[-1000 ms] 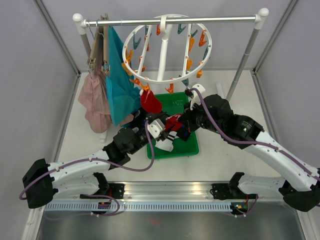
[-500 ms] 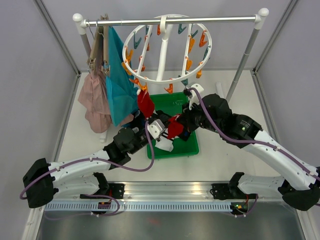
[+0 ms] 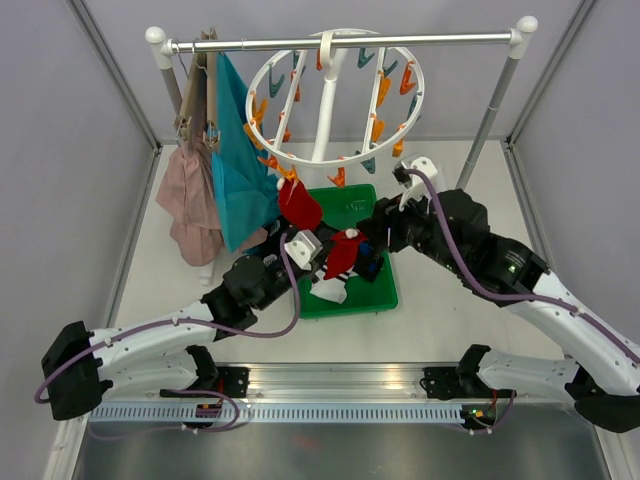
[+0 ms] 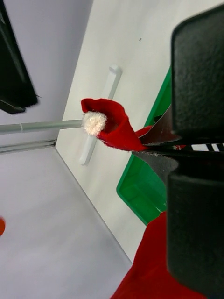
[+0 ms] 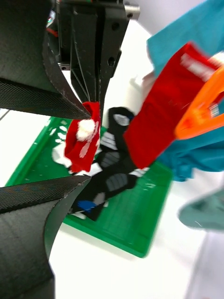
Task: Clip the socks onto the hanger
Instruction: Pick up the sock from the bin, then open the sock on the hanger.
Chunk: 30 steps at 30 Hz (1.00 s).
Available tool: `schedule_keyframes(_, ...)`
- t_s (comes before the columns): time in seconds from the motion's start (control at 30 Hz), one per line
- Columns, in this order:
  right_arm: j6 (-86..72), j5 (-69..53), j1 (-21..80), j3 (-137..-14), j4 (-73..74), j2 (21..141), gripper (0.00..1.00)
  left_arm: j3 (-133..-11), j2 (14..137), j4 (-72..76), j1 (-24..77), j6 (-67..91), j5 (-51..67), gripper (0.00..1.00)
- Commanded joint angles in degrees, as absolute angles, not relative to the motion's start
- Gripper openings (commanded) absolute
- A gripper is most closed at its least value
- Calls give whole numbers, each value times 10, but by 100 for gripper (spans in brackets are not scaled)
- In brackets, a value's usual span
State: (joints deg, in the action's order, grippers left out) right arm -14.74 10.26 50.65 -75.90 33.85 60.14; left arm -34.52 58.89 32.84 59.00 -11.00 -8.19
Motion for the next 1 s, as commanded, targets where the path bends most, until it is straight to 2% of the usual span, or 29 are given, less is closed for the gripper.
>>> schedule_keyframes(0.0, -116, 116, 509, -754, 252, 565, 58, -351, 559, 338, 592, -40, -120, 2)
schedule_keyframes(0.47, -33, 53, 511, -726, 91, 572, 58, -406, 546, 249, 593, 39, -228, 2)
schedule_keyframes(0.97, 41, 79, 517, -724, 36, 640, 60, -418, 533, 226, 592, 33, -233, 2)
